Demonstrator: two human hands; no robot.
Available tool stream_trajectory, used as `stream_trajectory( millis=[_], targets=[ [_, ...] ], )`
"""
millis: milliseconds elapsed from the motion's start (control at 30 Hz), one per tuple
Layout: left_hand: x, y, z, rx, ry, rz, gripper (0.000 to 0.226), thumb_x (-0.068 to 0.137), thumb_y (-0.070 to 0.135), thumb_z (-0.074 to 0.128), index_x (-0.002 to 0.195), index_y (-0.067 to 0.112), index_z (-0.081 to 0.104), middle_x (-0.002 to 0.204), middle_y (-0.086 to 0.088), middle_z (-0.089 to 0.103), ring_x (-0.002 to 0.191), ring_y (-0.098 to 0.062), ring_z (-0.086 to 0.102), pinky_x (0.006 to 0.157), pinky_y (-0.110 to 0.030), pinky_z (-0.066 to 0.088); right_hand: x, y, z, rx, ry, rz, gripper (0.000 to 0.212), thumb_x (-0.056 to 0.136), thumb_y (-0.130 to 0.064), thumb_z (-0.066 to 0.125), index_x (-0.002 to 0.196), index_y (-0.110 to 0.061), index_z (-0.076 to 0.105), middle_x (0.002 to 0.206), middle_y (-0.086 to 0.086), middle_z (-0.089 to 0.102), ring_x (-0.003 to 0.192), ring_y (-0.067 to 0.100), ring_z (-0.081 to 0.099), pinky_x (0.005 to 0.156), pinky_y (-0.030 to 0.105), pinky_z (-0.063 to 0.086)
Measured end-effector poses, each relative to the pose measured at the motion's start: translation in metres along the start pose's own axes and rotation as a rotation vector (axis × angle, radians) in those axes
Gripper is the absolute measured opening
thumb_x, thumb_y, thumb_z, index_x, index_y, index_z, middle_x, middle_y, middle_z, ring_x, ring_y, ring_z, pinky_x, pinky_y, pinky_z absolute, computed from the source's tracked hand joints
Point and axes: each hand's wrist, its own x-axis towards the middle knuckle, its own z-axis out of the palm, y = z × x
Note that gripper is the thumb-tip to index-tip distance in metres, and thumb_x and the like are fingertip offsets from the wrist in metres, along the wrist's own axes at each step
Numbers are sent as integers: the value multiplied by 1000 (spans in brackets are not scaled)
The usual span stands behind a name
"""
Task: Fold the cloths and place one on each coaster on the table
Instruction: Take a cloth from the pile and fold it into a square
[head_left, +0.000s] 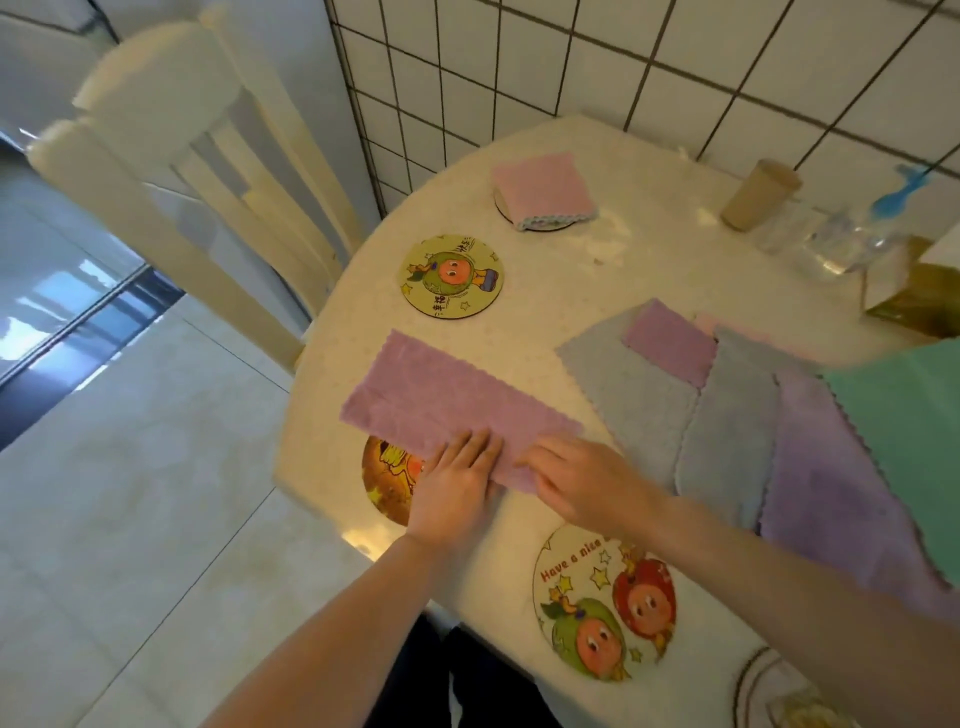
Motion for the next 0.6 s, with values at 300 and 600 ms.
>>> stream_trajectory(
  millis=[300,600],
  targets=[
    [-4,-2,-8,-128,-35,15,62,93,56,18,148,29,27,155,5,25,145,-13,16,116,-27,1,72,82,5,-386,-422,-119,68,93,-6,46,149,-28,14,157,-2,17,142,25,21,101,42,39],
    [-3,-29,-39,-866,120,-137,22,100,27,43,104,36,63,73,27,55,67,6,52,62,-11,39,109,109,0,-83,-587,-128,60,81,-3,55,137,-24,44,137,-1,50,123,19,44,96,32,41]
  ],
)
